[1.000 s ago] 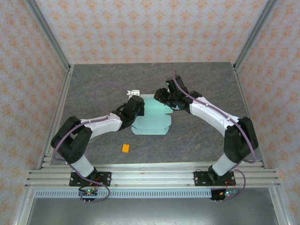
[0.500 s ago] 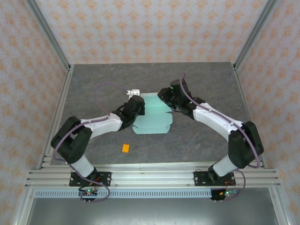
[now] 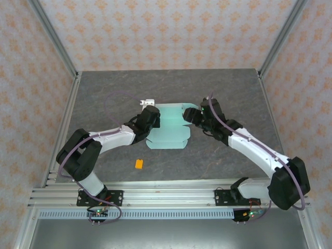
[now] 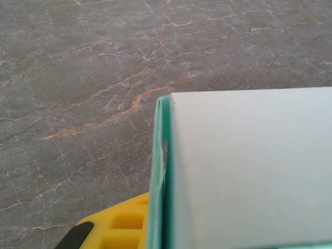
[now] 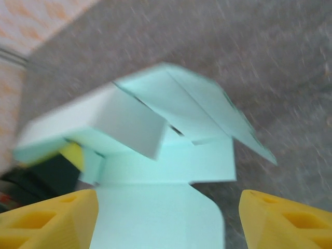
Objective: Fold the paper box
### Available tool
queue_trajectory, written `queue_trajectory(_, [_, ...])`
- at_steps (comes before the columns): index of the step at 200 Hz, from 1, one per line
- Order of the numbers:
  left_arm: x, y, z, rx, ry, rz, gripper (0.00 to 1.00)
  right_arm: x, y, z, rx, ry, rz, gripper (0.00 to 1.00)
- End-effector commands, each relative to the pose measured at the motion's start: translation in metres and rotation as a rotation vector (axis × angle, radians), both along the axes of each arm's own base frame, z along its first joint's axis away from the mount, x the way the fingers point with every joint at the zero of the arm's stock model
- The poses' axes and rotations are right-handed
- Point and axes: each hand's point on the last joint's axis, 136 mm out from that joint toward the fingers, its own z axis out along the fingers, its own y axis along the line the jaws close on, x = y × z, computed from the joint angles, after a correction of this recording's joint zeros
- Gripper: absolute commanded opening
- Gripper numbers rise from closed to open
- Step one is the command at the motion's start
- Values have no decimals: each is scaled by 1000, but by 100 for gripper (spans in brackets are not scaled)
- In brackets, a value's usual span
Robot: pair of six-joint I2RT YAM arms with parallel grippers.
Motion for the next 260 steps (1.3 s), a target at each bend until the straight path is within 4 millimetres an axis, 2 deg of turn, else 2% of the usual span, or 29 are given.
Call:
queue_trajectory(1, [4,-2,21,-46,-30,12,0,3,9,-10,-23,-20,41,73])
queue_trajectory(53, [2,-2,25,-51,-35,7,0,14,5,-32,-47,-21,-20,73])
queue_trajectory(93, [1,-2,28,-56,-37,4,0,22,16,-44,-10,-1,-24,75])
queue_trajectory(140, [-1,-1,30,-59,-42,4,0,29,19,-42,18,-33,-32,75])
queue_trajectory(173, [0,-1,29,-59,-41,3,0,30,30,-36,94,-61,-6,68])
queue_trajectory(217, [1,-3,22,-52,-26,-1,0,26,31,-21,105,-112,31,59])
queue_trajectory(260, [1,-5,19,-53,-18,-8,0,20,43,-24,104,-104,91,53])
